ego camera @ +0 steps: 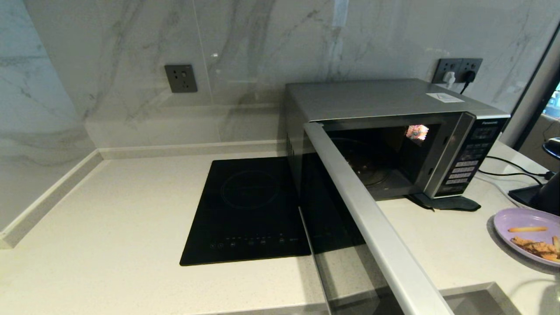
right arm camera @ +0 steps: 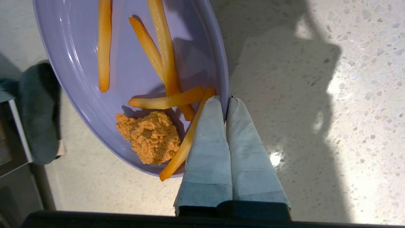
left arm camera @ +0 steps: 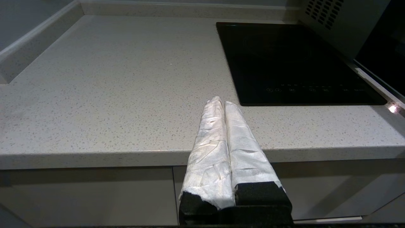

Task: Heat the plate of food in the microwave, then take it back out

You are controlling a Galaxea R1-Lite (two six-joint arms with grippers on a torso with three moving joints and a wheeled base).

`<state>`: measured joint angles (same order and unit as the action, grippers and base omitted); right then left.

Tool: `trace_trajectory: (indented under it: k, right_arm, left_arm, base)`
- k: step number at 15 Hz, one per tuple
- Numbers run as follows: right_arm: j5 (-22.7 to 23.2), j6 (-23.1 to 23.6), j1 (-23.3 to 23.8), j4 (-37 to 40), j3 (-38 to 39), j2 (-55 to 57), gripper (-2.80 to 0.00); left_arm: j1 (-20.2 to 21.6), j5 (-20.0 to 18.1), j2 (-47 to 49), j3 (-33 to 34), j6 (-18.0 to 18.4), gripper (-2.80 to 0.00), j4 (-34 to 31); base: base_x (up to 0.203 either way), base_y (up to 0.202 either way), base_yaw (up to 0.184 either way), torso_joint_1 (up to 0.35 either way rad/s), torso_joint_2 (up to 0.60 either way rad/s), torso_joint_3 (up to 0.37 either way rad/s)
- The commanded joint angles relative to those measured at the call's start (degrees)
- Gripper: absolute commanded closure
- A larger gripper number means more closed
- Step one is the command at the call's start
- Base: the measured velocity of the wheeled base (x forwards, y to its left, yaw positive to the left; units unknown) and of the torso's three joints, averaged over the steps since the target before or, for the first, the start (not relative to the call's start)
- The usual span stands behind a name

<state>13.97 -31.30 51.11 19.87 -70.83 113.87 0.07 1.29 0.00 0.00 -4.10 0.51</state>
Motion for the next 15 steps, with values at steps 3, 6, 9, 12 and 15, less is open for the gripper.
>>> trace_trajectory:
  k: [3,6,9,12,15]
  right_arm:
    - [0.1,0.7,0.7,0.3,0.2,2.7,0.0]
    - [0.2,1.1,0.9,0.2,0.3,2.5,0.0]
    - [0.7,1.4,1.4,0.3,0.5,2.0,-2.8]
    - [1.7,1.4,2.1,0.5,1.0,0.9,-2.8]
    - [2.5,1.4,2.8,0.9,1.6,-2.6,-2.8]
  left_arm:
    - [0.0,0.0,0.1,0.0,0.0,0.0,0.0]
    - [0.0,0.0,0.1,0.0,0.0,0.0,0.0]
    - [0.0,0.0,0.1,0.0,0.0,0.0,0.0]
    - [0.0,0.0,0.1,0.0,0.0,0.0,0.0]
    - [0.0,0.0,0.1,0.0,0.0,0.0,0.0]
  base:
    - [0.0,0.0,0.0,0.0,0.0,0.0]
    - [0.0,0.0,0.0,0.0,0.0,0.0]
    - [0.0,0.0,0.0,0.0,0.0,0.0]
    - [0.0,0.0,0.0,0.0,0.0,0.0]
    - [0.0,0.0,0.0,0.0,0.0,0.0]
